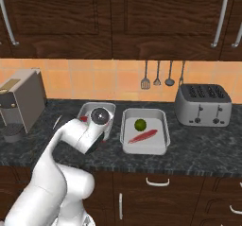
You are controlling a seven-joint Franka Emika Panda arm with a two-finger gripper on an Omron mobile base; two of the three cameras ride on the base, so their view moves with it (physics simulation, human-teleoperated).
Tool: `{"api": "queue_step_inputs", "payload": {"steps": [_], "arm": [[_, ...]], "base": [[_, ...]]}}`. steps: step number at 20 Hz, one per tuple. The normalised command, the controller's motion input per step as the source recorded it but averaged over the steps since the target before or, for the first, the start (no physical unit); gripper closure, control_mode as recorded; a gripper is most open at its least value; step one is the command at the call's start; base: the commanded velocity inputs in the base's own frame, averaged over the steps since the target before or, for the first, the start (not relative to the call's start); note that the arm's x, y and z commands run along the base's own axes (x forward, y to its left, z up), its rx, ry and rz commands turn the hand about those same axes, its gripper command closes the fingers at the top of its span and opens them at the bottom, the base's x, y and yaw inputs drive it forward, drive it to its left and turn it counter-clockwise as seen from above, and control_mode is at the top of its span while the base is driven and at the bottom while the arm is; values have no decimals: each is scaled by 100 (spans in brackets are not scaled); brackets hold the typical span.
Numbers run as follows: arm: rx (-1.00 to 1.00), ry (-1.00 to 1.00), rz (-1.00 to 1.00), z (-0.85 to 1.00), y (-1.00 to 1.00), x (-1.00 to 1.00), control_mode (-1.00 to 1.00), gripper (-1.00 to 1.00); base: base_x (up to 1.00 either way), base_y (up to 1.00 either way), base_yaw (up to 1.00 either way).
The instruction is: Place one lime and one steak in each tupperware on the nearby counter, to pack two identical lunches.
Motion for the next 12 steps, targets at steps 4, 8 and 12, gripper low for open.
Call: {"api": "queue_step_inputs", "payload": {"steps": [4, 8, 12], "arm": [[2, -17, 0, 20, -49, -24, -100, -100], [2, -10, 0, 24, -48, -13, -100, -100], [0, -6, 0, 18, -50, -5, -100, -100]], "base": [[0, 0, 0], [0, 0, 0], [0, 0, 0]]}}
